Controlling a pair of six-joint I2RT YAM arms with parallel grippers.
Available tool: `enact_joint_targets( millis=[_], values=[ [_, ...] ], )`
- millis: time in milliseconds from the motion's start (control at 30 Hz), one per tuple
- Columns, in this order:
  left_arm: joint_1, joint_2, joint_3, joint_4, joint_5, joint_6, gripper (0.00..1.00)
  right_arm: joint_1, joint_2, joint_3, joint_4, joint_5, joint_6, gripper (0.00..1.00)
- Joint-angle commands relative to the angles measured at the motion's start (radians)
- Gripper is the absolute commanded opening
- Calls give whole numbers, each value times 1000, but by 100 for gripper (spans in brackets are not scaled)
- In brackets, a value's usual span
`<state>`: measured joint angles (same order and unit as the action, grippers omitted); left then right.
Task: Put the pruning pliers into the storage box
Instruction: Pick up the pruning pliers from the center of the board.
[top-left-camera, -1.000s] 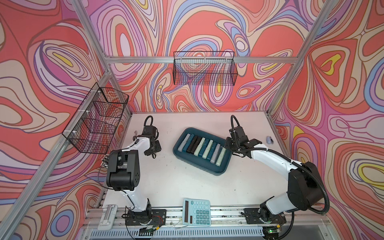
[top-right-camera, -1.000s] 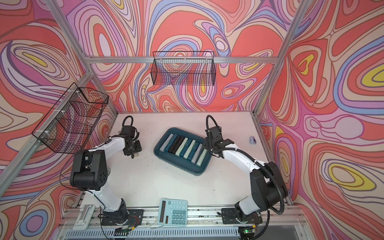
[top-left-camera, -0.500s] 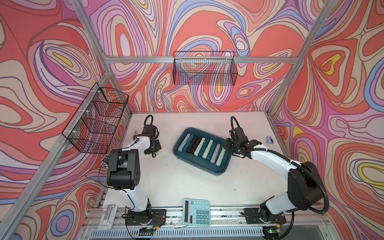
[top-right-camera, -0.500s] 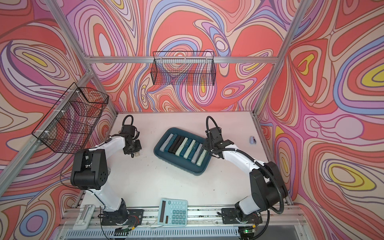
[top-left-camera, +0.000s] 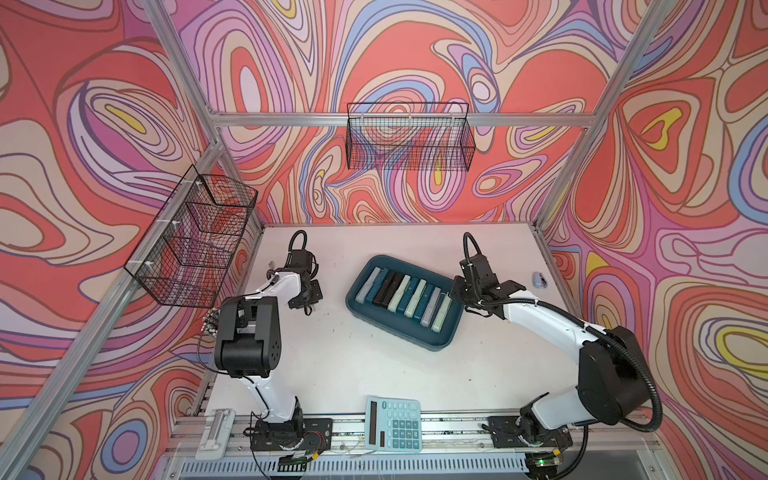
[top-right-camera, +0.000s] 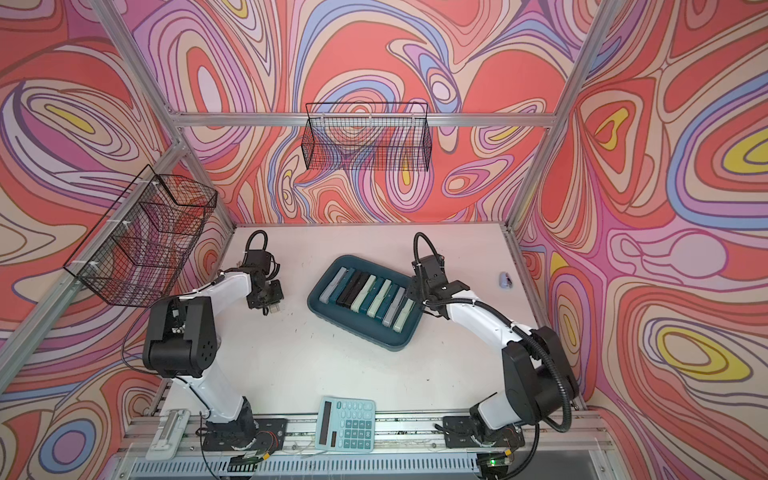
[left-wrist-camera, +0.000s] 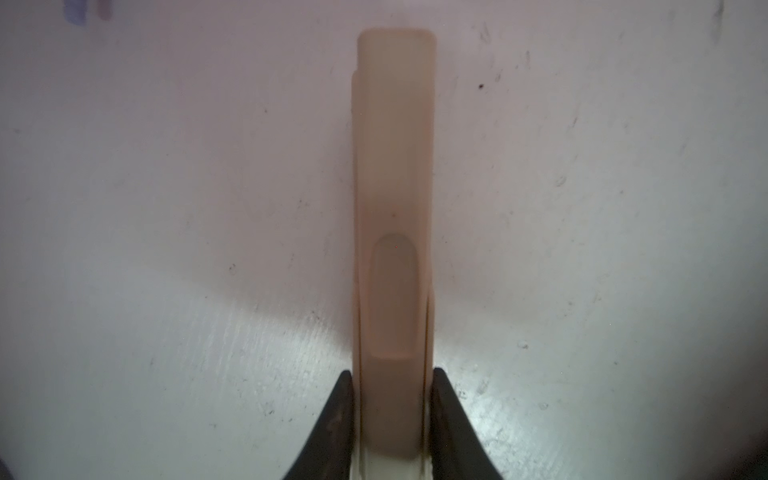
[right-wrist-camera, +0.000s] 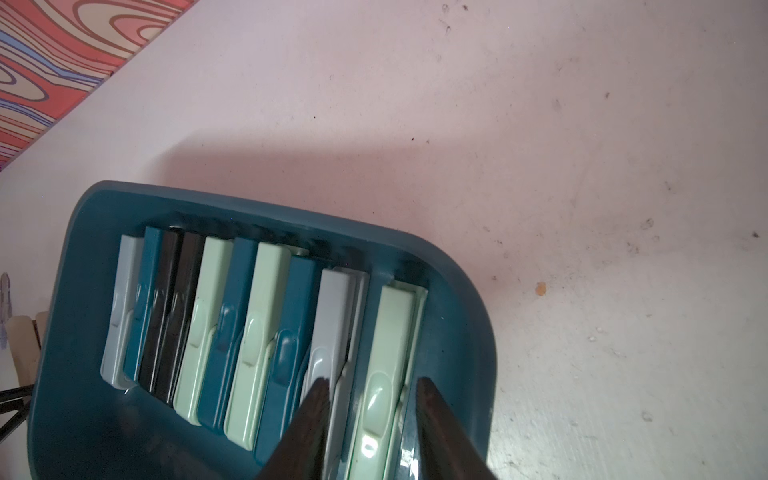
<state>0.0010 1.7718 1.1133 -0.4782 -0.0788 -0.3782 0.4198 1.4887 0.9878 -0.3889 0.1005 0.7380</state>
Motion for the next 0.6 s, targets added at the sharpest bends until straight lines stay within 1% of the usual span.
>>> enact_joint_targets(
  millis=[0,133,233,367,500,567],
  values=[
    [5,0,16,-19,-11,8,23,-4,-23,-13,2,20,14,37],
    [5,-54,7,-27,-5,8,18,-6,-19,-10,-2,17,11,36],
    [4,-119,5,-28,11,11,13,-6,-22,-7,-3,18,8,36],
    [-6,-222,11,-45,35,15,10,-16,-26,7,-11,25,-3,36],
    [-47,-302,42,-104,59,46,10,-23,-31,14,-13,29,-8,36],
    [-99,-333,63,-146,59,62,10,-27,-31,19,-14,28,-11,36]
  ],
)
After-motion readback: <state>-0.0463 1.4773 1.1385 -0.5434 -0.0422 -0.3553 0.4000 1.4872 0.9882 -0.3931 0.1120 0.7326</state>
